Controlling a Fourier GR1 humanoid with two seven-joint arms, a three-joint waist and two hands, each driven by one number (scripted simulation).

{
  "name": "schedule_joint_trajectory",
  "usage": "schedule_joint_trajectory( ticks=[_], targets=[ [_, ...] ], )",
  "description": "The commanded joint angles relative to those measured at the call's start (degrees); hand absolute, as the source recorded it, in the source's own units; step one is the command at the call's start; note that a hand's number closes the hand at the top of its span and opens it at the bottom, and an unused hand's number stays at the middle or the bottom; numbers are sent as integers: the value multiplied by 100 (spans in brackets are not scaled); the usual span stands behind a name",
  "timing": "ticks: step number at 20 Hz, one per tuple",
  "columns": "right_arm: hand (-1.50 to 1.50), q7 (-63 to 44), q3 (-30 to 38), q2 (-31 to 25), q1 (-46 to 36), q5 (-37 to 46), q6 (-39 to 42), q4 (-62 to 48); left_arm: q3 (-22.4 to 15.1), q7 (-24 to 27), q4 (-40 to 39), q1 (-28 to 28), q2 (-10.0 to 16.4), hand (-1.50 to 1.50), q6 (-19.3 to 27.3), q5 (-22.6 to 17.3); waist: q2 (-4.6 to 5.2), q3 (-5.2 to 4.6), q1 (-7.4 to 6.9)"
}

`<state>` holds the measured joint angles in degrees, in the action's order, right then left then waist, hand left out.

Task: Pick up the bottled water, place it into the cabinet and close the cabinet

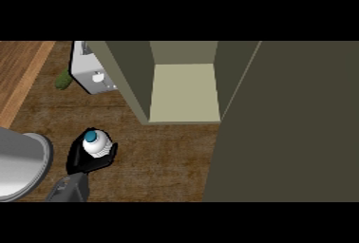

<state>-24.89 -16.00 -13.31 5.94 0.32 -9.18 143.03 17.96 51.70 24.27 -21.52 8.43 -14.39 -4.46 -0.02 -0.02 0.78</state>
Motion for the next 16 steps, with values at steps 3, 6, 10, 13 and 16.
schedule_joint_trajectory(
  ticks=[3, 6, 10, 13, 16],
  targets=[
    [-150, 293, 535, -128, 606, -610, 302, 578, -503, 241, -50, -432, -585, 150, 33, 385, 10, 5, 124],
    [-150, -111, 839, -185, 539, -731, 303, 832, -628, -120, 103, -636, -825, 150, -122, 118, -13, 4, 44],
    [-150, 330, 1372, -182, 1054, -1293, 649, 827, -955, -245, 173, -822, -836, 150, -188, -329, -32, 11, 106],
    [-150, 487, 1509, -52, 751, -1194, 660, 391, -1407, -618, 193, -1203, -836, 150, 61, -875, -39, 9, 102],
    [-150, 601, 1598, 16, 805, -1213, 782, 220, -1720, -703, 216, -1281, -832, 150, 178, -1239, -41, 7, 163]
  ],
)
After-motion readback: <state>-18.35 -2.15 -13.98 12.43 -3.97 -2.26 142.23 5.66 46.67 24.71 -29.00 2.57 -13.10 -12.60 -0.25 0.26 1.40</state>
